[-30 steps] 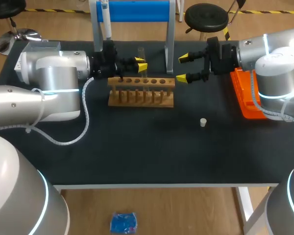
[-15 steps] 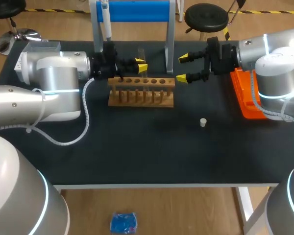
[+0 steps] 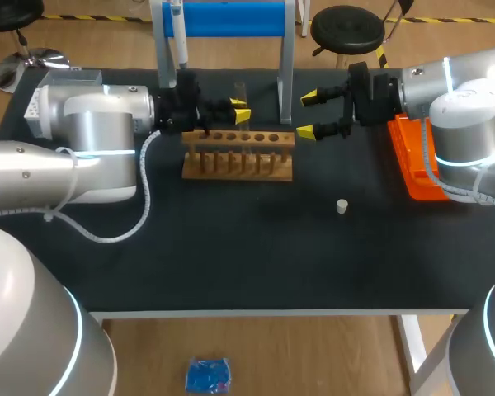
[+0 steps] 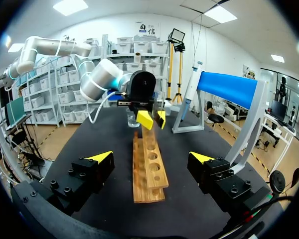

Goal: Invert the test tube, pick up the pipette, mount the tip to pipette, aspirate from beaker and dispense into the tube, eject the tip, return the pipette, and cap with the stopper.

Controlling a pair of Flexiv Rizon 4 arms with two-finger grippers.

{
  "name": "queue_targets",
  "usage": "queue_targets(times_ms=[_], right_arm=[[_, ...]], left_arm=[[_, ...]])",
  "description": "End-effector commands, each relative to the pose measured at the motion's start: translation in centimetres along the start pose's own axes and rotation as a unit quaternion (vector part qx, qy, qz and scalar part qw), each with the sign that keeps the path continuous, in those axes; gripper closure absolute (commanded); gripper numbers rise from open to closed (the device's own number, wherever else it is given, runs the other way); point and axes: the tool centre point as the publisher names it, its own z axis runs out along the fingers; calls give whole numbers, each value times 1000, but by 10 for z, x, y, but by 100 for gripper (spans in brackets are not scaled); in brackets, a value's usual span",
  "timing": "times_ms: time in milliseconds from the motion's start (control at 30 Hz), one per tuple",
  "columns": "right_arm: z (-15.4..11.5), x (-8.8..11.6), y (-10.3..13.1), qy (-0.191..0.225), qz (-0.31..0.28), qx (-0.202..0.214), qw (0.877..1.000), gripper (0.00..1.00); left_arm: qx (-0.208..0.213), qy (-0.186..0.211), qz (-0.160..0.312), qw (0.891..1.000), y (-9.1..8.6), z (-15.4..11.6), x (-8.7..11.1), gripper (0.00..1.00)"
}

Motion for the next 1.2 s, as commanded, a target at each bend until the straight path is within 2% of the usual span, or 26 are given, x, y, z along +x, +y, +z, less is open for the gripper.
queue_targets(times_ms=[33,1167,1200], right_arm=[[0,1,0,-1,0,-1,1000,0],[0,1,0,-1,0,-1,1000,0],[0,1,0,-1,0,-1,1000,0]], left_arm=[[1,4,1,1000,1,2,-4,0],[2,-33,26,999,-20,-21,5,0],[2,-32,27,999,-21,-20,5,11]])
